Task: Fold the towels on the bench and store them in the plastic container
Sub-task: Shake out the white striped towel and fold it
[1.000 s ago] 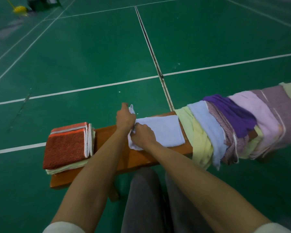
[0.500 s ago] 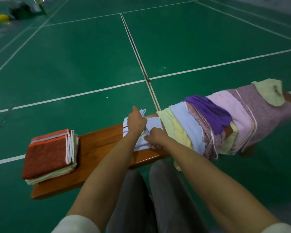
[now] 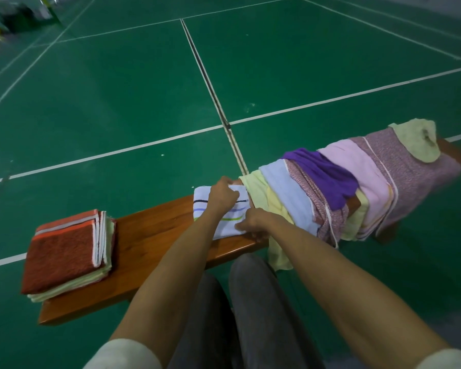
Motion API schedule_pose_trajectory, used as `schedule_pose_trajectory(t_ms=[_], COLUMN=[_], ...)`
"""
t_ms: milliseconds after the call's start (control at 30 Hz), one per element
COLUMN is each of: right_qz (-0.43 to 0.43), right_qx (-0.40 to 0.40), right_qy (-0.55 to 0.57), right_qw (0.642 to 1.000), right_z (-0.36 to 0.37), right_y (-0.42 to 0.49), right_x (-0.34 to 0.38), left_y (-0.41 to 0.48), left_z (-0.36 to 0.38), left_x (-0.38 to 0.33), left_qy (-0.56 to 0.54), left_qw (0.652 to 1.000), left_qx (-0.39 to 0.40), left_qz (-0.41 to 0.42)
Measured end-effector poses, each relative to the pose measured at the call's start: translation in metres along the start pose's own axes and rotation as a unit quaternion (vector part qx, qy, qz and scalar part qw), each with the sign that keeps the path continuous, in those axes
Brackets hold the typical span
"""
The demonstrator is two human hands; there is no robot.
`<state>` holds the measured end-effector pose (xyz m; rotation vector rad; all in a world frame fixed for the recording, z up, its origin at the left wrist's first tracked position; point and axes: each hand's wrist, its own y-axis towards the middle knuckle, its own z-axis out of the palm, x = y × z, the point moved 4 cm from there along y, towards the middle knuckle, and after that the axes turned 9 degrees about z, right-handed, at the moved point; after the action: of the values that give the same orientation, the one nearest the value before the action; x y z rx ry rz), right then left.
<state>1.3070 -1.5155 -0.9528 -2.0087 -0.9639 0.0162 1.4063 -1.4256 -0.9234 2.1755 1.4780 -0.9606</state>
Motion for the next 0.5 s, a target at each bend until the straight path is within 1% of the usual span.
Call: schedule_pose_trajectory(t_ms=[33, 133, 167, 200, 267, 300, 367, 467, 500], right_qz=[-0.002, -0.027, -0.02, -0.01, 0.012, 0.021, 0.037, 0.042, 0.035], right_qx=[-0.019, -0.148, -0.173, -0.181, -0.173, -0.17, -0.162, -0.122, -0.11], right_qy=[0.0, 0.034, 0.056, 0.073, 0.087, 0.093, 0.129, 0.232, 0.241], right_qw=[1.0, 0.988, 0.983, 0.981, 0.981, 0.981, 0.978, 0.964, 0.964], right_z=[-0.001, -0.008, -0.01, -0.01, -0.008, -0.006, -0.004, 0.0, 0.001], right_y=[0.001, 0.008, 0.009, 0.012, 0.015, 0.016, 0.021, 0.03, 0.03], right_x=[0.0, 0.006, 0.007, 0.01, 0.014, 0.019, 0.025, 0.034, 0.037], left_y=[-0.002, -0.009, -0.011, -0.012, -0.015, -0.015, -0.018, -0.023, -0.026], left_z=[-0.005, -0.023, -0.029, -0.036, -0.046, -0.049, -0.048, -0.043, -0.039], left_x=[0.002, 0.017, 0.026, 0.038, 0.06, 0.072, 0.087, 0.098, 0.097], left_qy=[0.015, 0.064, 0.077, 0.083, 0.072, 0.044, -0.051, -0.191, -0.222], left_qw=[1.0, 0.996, 0.993, 0.991, 0.986, 0.983, 0.974, 0.947, 0.939], left_qx=[-0.016, -0.058, -0.071, -0.08, -0.079, -0.066, -0.039, 0.006, 0.03], left_qz=[-0.001, -0.034, -0.051, -0.073, -0.13, -0.165, -0.218, -0.258, -0.259])
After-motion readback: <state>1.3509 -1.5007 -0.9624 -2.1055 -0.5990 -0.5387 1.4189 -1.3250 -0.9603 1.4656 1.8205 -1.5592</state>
